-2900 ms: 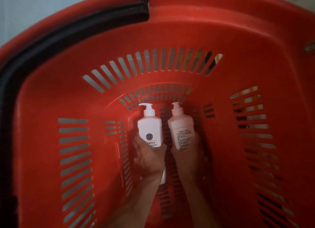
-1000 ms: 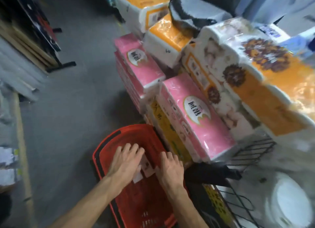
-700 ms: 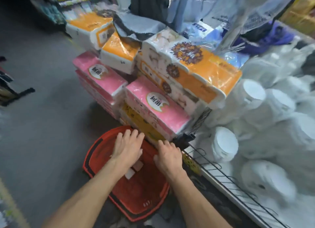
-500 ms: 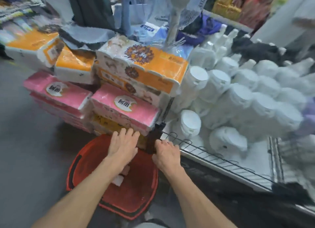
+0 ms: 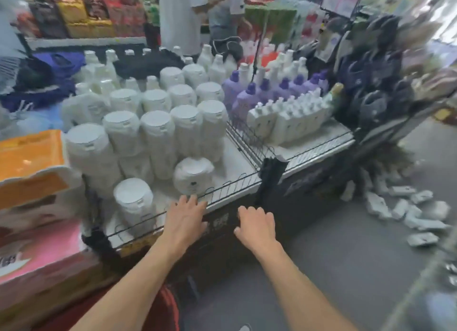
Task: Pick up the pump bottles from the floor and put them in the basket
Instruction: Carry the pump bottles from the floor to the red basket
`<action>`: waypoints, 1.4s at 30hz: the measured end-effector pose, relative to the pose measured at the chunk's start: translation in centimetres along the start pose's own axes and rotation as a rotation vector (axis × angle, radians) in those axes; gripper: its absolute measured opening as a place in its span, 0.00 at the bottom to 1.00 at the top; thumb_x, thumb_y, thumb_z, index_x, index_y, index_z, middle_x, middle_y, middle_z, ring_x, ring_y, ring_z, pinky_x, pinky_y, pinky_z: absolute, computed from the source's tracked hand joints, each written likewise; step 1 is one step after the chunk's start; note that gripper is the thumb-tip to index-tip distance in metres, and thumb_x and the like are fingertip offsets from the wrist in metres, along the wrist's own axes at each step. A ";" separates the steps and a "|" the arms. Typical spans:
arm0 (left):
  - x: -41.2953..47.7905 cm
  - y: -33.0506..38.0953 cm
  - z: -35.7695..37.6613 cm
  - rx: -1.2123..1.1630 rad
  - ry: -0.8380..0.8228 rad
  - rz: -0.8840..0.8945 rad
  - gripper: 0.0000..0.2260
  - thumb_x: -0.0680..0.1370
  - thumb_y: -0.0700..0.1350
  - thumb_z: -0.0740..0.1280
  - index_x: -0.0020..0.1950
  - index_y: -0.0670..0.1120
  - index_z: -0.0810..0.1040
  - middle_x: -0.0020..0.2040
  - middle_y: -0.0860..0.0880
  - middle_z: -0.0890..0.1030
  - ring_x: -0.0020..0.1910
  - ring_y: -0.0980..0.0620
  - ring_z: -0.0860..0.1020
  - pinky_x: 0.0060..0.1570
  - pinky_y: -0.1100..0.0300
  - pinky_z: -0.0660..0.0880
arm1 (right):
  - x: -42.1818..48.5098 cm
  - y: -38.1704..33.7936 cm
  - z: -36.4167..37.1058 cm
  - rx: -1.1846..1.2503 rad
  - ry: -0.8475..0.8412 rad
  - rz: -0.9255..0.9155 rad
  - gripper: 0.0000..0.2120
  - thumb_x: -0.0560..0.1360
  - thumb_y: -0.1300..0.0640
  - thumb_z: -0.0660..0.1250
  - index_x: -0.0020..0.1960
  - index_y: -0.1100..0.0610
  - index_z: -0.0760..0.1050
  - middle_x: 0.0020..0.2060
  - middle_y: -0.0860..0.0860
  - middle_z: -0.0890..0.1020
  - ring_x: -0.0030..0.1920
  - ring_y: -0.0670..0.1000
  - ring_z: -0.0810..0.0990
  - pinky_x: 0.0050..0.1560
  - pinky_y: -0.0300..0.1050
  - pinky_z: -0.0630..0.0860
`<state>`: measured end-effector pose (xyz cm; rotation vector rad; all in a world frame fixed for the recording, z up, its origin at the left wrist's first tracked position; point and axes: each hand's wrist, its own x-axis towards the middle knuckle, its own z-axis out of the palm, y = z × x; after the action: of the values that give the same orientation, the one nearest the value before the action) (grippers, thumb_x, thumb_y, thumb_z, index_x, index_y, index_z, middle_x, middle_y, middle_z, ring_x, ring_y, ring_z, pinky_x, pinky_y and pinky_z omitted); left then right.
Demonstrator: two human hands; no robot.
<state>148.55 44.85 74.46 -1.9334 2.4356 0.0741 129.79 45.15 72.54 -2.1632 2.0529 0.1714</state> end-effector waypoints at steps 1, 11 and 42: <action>1.5 2.2 -0.2 -0.012 0.005 0.045 0.20 0.77 0.59 0.67 0.65 0.53 0.72 0.61 0.50 0.76 0.61 0.46 0.73 0.57 0.50 0.71 | -0.3 2.6 -0.4 0.016 0.006 0.060 0.17 0.78 0.47 0.66 0.64 0.51 0.71 0.59 0.52 0.79 0.62 0.57 0.75 0.61 0.57 0.69; 12.1 27.3 -2.0 -0.074 0.043 0.533 0.16 0.77 0.57 0.67 0.62 0.54 0.72 0.58 0.51 0.75 0.59 0.46 0.73 0.53 0.49 0.71 | -5.6 27.5 -1.7 0.166 0.057 0.565 0.15 0.76 0.50 0.67 0.61 0.50 0.72 0.60 0.52 0.78 0.62 0.58 0.75 0.59 0.53 0.69; 47.0 75.5 -3.9 -0.024 0.014 1.002 0.17 0.75 0.54 0.67 0.62 0.52 0.72 0.57 0.50 0.75 0.58 0.45 0.74 0.51 0.50 0.71 | 3.5 76.6 -7.8 0.271 0.117 1.104 0.16 0.77 0.50 0.69 0.63 0.51 0.73 0.63 0.52 0.78 0.65 0.57 0.72 0.62 0.54 0.70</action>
<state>64.36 16.05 77.16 -0.5348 3.1147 0.1045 53.32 36.49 76.98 -0.7220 2.8699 -0.1178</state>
